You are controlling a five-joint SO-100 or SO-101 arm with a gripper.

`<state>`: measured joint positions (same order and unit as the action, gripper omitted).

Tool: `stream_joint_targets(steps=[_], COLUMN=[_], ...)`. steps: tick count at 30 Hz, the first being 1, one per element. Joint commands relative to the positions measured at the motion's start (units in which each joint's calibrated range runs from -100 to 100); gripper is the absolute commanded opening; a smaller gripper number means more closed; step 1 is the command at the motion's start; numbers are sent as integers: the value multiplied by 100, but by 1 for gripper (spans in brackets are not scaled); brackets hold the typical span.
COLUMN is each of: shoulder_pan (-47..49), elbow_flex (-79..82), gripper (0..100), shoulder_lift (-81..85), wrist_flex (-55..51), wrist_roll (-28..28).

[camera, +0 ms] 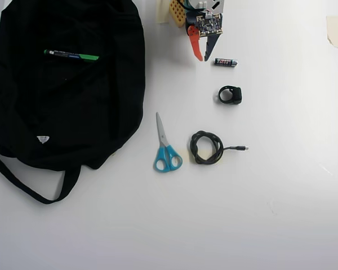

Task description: Put the green marker into the black bag

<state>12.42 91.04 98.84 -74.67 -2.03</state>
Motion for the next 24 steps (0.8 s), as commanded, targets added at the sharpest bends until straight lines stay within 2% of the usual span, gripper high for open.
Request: stream_joint_targets(steps=[1,24], shoulder_pan=[-38,-8], elbow_flex=[824,824], gripper=[2,2], shoulder_lift=[83,75], wrist_flex=[206,395], wrist_roll=[14,9])
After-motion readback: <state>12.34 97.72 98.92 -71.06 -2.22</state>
